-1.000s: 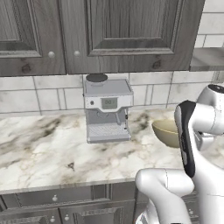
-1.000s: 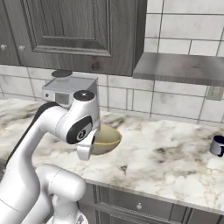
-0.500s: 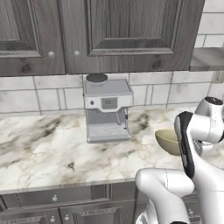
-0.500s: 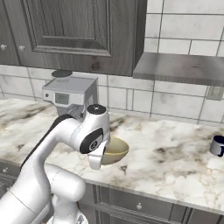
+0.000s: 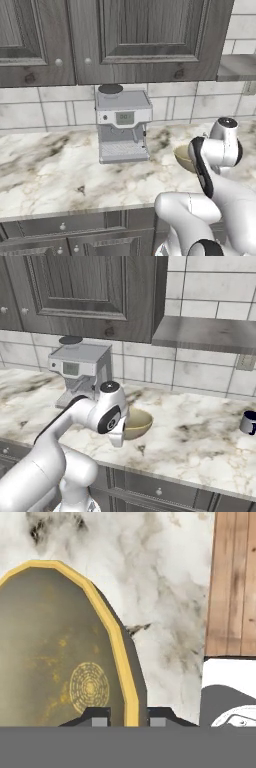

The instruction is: Clear the mugs and bowl far away from the sink.

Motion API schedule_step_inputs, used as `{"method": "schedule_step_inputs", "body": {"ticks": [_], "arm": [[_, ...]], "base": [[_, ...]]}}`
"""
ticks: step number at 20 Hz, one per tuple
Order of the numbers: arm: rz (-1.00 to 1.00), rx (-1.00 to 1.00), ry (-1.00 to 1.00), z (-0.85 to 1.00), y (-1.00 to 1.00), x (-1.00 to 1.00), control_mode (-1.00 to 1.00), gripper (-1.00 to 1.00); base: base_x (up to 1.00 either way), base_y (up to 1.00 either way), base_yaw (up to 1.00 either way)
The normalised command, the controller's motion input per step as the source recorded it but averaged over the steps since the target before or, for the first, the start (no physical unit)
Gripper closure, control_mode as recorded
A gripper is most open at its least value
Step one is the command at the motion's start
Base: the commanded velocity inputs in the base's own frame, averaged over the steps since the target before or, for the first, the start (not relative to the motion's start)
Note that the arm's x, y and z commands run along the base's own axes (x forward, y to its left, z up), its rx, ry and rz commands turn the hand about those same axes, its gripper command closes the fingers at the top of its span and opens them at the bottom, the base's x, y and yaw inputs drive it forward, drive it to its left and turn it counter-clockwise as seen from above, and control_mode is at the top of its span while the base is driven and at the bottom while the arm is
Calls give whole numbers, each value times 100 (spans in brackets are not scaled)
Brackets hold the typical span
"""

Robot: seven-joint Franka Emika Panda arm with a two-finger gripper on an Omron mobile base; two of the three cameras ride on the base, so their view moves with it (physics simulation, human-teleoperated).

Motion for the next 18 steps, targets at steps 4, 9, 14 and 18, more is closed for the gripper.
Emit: {"method": "schedule_step_inputs", "body": {"ticks": [4,9,14,18], "arm": [[0,0,0,-32,-12,76,-100,100],[0,0,0,-31,-14,77,-100,100],[0,0,6,-20,-15,59,-100,100],[0,0,12,-20,-16,41,-100,100]], "base": [[0,0,0],[0,0,0],[0,0,0],[0,0,0]]}}
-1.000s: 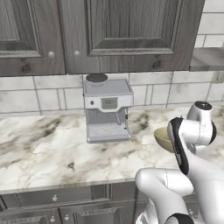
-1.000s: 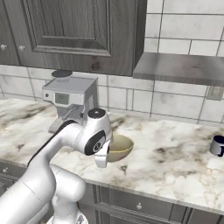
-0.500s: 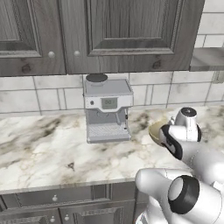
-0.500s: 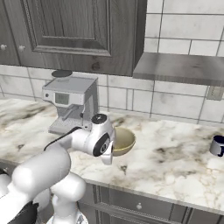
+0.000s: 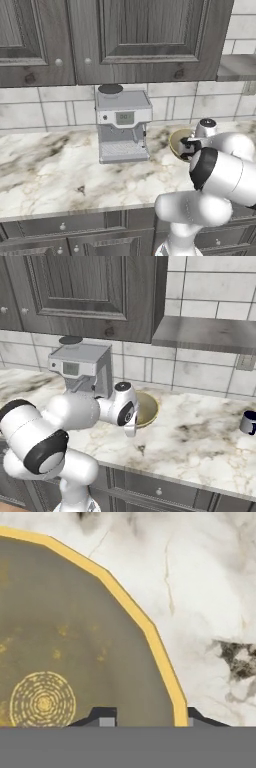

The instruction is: Clear the mugs and bowl far away from the sink.

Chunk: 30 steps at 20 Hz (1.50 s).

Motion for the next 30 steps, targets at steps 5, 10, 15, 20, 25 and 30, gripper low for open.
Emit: {"method": "schedule_step_inputs", "body": {"ticks": [5,10,15,20,25,30], "arm": [[0,0,14,-18,-8,34,-100,-100],[0,0,-3,-1,0,11,-100,-100],[2,-1,-20,14,0,-12,-100,-100],[3,-3,-29,16,0,-29,-100,-100],[0,0,-13,38,0,-30,-100,-100],[0,7,1,60,-8,-58,-100,-100]], "base": [[0,0,0],[0,0,0],[0,0,0],[0,0,0],[0,0,0],[0,0,0]]}}
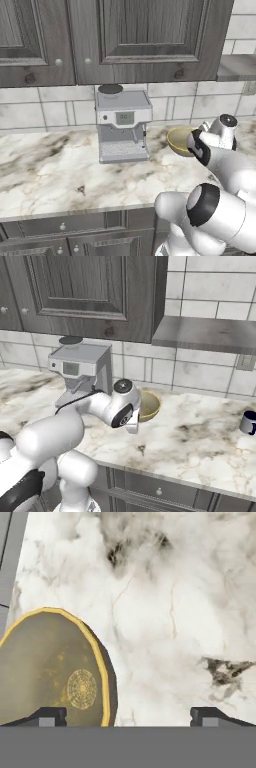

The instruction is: Clear the mugs and bowl far away from the sink.

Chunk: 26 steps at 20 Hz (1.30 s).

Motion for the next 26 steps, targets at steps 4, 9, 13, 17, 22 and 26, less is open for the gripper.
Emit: {"method": "schedule_step_inputs", "body": {"ticks": [4,9,13,17,22,26], "arm": [[0,12,1,63,-5,-92,-100,-100],[0,5,5,53,-3,-94,-100,-100],[0,1,4,86,0,-100,-100,-100],[0,0,0,90,3,-96,-100,-100],[5,-7,2,95,39,-72,-100,-100],[16,-16,0,98,66,-36,-100,-100]], "base": [[0,0,0],[0,0,0],[0,0,0],[0,0,0],[0,0,0],[0,0,0]]}}
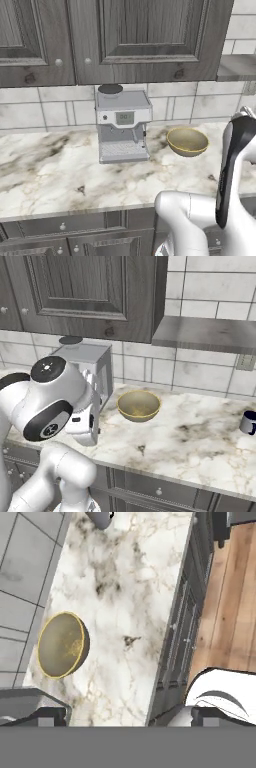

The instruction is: Clear the mugs and bowl far away from the sink.

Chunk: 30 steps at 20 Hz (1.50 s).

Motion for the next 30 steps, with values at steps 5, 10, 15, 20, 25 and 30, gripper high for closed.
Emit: {"method": "schedule_step_inputs", "body": {"ticks": [5,10,15,20,25,30], "arm": [[29,-11,-6,75,22,-51,-100,-100],[39,-8,-8,30,8,-44,-100,-100],[36,-25,-9,4,39,-35,-100,-100],[35,-41,0,5,63,-13,-100,-100],[24,-18,7,22,25,-1,-100,-100],[18,-6,10,1,3,0,-100,-100]], "base": [[0,0,0],[0,0,0],[0,0,0],[0,0,0],[0,0,0],[0,0,0]]}}
